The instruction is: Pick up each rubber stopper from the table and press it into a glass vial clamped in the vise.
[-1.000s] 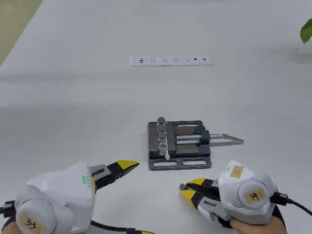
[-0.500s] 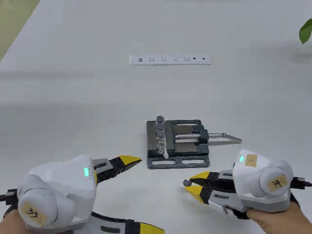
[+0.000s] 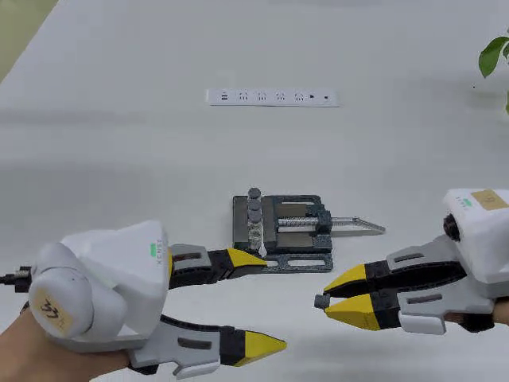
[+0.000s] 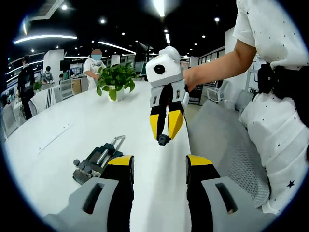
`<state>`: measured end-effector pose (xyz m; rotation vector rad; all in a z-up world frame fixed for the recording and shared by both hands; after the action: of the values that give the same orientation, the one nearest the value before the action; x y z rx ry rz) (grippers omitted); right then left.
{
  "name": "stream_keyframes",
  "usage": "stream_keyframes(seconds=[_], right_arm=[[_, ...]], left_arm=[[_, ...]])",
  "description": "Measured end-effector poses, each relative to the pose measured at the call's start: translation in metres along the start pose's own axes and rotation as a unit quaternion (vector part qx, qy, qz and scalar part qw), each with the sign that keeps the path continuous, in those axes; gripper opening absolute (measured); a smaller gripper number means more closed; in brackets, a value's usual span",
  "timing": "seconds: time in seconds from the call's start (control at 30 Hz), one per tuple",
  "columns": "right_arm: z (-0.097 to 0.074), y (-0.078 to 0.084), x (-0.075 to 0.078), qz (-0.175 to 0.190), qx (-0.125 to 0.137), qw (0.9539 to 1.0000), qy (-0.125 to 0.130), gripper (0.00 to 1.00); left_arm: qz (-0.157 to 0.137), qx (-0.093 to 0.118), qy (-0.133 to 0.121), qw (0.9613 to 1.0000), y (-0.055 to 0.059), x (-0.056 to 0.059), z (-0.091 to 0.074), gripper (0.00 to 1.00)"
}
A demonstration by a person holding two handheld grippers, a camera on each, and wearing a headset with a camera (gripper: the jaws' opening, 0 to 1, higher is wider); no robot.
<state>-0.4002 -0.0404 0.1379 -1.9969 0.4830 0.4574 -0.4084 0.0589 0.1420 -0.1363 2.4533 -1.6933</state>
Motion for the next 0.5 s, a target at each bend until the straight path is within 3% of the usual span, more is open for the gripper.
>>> stream_keyframes(seconds=[0.17,0.27,0.5], right_arm=[[0.002,-0.013,-0.017,-0.003,0.007,0.9995,-0.030,0.06],[0.003,-0.012,-0.018,-0.008,0.004,0.9992,-0.039,0.06],[0.003,-0.019,-0.026,-0.013,0.006,0.9984,-0.055,0.06]], left_arm=[[0.009,0.010,0.023,0.9997,-0.010,0.006,0.003,0.29],[-0.008,0.022,0.034,0.9992,-0.016,0.008,0.002,0.19],[-0.017,0.045,0.038,0.9982,-0.025,0.009,-0.001,0.15]])
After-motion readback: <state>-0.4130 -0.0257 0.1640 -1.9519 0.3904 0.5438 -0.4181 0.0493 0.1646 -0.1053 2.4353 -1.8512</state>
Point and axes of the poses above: the centre of the closed fingertips' face, and the gripper's own axes: z roughly forward along the fingers, x roughly to its right, y roughly out of its underside, the point moved 4 cm from there along -z, roughly backward along the fingers, and after that the axes turned 10 degrees about z, right-handed, at the moved point
